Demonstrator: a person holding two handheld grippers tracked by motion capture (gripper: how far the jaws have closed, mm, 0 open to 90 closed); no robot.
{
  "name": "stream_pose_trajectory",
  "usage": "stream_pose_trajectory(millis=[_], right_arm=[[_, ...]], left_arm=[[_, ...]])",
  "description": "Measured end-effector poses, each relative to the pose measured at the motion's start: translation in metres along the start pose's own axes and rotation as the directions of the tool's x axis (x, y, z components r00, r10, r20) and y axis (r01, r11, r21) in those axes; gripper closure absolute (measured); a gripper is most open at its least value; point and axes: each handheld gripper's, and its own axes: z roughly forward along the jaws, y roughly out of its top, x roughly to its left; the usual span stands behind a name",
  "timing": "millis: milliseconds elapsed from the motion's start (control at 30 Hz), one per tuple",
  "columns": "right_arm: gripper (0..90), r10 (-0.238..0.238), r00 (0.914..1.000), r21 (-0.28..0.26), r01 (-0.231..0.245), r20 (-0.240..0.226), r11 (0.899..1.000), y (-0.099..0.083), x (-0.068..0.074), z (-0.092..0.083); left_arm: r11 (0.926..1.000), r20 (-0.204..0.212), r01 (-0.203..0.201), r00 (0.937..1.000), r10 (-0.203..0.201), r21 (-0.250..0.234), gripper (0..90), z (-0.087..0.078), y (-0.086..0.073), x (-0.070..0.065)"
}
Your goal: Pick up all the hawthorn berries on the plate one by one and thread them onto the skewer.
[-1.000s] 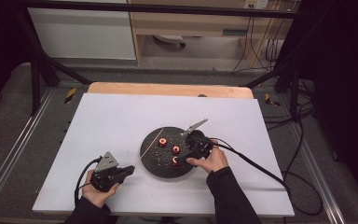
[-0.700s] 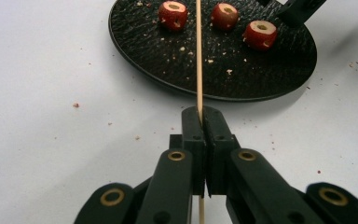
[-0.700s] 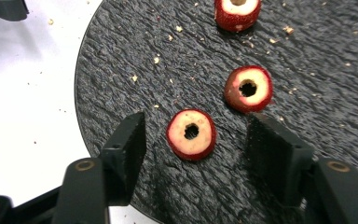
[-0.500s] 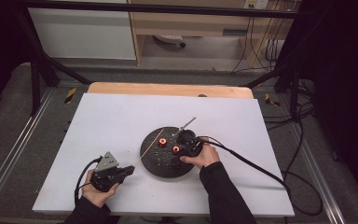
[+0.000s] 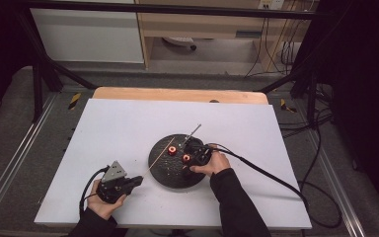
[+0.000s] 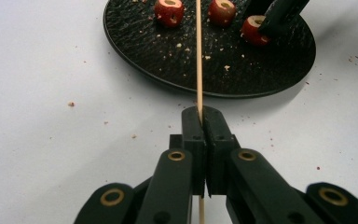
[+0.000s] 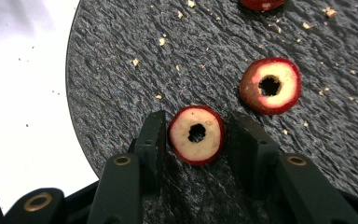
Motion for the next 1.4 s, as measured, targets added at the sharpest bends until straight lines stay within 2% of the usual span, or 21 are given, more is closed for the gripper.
stream_pose_trajectory(millis=[367,567,700,767,833,1033,1133,1233,1333,1400], right_arm=[[60.4,-0.028,0.9996,0.006,0.028,0.001,1.0,0.0,-0.001,0.002],[61.0,-0.015,0.9999,-0.003,0.015,0.003,1.0,-0.001,0.0,0.0],[61.2,0.001,1.0,-0.036,-0.001,-0.002,0.999,-0.002,0.001,-0.008],[61.2,0.023,0.9997,-0.061,-0.024,-0.007,0.998,-0.002,0.003,-0.013],[61.3,0.021,0.9998,-0.074,-0.021,-0.002,0.997,-0.003,0.003,-0.017],[61.4,0.057,0.9984,-0.126,-0.057,-0.002,0.99,-0.009,0.002,-0.03],[61.4,0.086,0.9962,-0.163,-0.087,-0.008,0.983,-0.015,-0.001,-0.035],[61.4,0.111,0.9936,-0.219,-0.112,-0.019,0.969,-0.024,-0.003,-0.039],[61.4,0.144,0.9882,-0.299,-0.153,-0.054,0.942,-0.033,-0.005,-0.043],[61.4,0.152,0.9865,-0.349,-0.164,-0.061,0.923,-0.038,-0.005,-0.045]], left_arm=[[1.0,-0.001,-0.002,1.0,0.002,0.002,88.3,0.001,0.0,0.0],[1.0,-0.004,-0.002,1.0,0.002,0.002,88.3,0.001,0.0,0.0],[1.0,-0.004,-0.002,1.0,0.002,0.001,88.3,0.001,0.0,0.0],[1.0,-0.005,-0.002,1.0,0.002,-0.002,88.3,0.001,0.0,-0.001],[1.0,-0.006,-0.002,1.0,0.002,-0.004,88.3,0.0,0.0,-0.001],[0.9999,-0.009,-0.001,1.0,0.001,-0.011,88.3,0.0,0.0,-0.002],[0.9999,-0.011,-0.002,0.9999,0.002,-0.017,88.3,0.0,0.0,-0.003],[0.9998,-0.013,-0.003,0.9999,0.003,-0.02,88.3,0.0,0.001,-0.004],[0.9998,-0.013,-0.004,0.9999,0.003,-0.02,88.3,0.001,0.001,-0.005],[0.9998,-0.013,-0.003,0.9999,0.003,-0.021,88.3,0.001,0.001,-0.006]])
